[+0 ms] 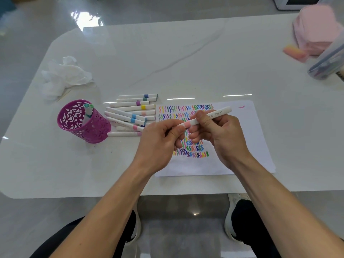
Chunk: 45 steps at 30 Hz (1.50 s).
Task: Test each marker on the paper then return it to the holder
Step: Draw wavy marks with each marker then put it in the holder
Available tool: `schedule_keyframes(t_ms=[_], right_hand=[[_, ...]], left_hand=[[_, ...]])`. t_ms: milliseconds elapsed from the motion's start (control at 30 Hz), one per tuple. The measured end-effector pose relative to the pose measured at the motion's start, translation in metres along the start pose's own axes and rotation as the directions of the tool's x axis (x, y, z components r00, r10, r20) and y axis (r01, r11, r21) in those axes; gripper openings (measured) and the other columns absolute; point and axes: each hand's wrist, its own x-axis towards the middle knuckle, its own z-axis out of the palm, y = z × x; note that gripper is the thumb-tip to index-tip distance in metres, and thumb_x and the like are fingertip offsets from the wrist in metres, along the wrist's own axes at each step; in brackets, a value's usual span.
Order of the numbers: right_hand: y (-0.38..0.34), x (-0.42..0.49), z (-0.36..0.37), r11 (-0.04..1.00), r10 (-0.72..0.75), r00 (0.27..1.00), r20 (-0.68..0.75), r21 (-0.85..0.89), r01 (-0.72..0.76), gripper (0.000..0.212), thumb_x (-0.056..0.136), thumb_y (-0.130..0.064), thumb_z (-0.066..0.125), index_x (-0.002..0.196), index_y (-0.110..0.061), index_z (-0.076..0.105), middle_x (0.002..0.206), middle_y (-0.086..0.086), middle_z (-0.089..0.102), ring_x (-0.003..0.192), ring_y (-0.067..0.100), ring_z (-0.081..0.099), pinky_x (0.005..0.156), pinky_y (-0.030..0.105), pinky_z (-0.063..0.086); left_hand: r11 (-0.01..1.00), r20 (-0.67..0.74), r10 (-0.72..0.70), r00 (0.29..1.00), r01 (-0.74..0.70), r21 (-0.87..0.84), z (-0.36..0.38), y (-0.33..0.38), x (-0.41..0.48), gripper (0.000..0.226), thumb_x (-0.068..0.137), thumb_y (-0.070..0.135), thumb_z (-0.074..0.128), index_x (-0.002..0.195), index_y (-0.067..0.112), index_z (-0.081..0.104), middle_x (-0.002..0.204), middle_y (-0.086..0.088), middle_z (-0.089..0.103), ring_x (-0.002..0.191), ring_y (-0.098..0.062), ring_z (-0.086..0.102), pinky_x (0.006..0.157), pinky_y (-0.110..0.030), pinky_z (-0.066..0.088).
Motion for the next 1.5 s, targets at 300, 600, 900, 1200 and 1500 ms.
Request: schedule_keyframes(t_ms=[300,600,900,1200,1500], right_hand=[[0.005,0.007,0.012,0.994,0.085,0.995,0.051,-0.068,-0.082,0.040,0.092,-0.048,0.071,0.091,-0.009,0.080,0.075,0.014,0.075,0.062,0.025,0.070,0.060,0.029,0.058],[0.014,0.013,0.009,0.963,0.145,0.985,-0.089,-0.214,-0.161,0.035,0.104,-0.040,0.061,0.090,-0.014,0.079,0.067,0.005,0.069,0.055,0.017,0.061,0.052,0.025,0.052],[0.029,0.017,0.008,0.885,0.213,0.967,-0.142,-0.392,-0.252,0.033,0.103,-0.017,0.054,0.079,-0.007,0.073,0.062,0.002,0.070,0.049,0.012,0.058,0.044,0.020,0.045],[0.033,0.018,0.016,0.882,0.183,0.975,-0.127,-0.417,-0.220,0.033,0.103,-0.019,0.056,0.075,-0.011,0.073,0.061,0.002,0.068,0.047,0.011,0.056,0.045,0.019,0.045],[0.032,0.018,0.016,0.868,0.162,0.978,-0.130,-0.452,-0.203,0.034,0.105,-0.021,0.056,0.079,-0.010,0.074,0.061,0.001,0.070,0.047,0.009,0.057,0.046,0.019,0.047]], left_hand=[[0.983,-0.144,-0.013,0.990,-0.013,-0.182,-0.025,0.004,0.003,0.009,0.094,0.022,0.072,0.100,0.020,0.078,0.074,0.002,0.072,0.064,-0.011,0.068,0.061,-0.021,0.054],[0.971,-0.508,0.044,0.860,-0.157,-0.182,-0.060,0.004,-0.004,0.008,0.095,0.022,0.069,0.089,0.018,0.066,0.084,-0.006,0.072,0.072,-0.011,0.066,0.060,-0.019,0.053],[0.967,-0.796,0.234,0.558,-0.217,0.132,-0.106,-0.004,-0.012,0.030,0.105,0.045,0.047,0.116,0.021,0.064,0.107,0.013,0.066,0.100,-0.011,0.065,0.082,-0.027,0.057],[0.943,-0.811,0.332,0.481,-0.150,0.297,-0.126,-0.014,-0.018,0.041,0.109,0.039,0.041,0.141,0.020,0.058,0.100,0.017,0.046,0.100,-0.002,0.054,0.087,-0.031,0.054],[0.919,-0.633,0.132,0.763,0.144,0.366,-0.126,-0.036,-0.015,0.032,0.108,0.025,0.046,0.135,0.024,0.063,0.119,0.003,0.050,0.117,-0.018,0.055,0.098,-0.020,0.045]])
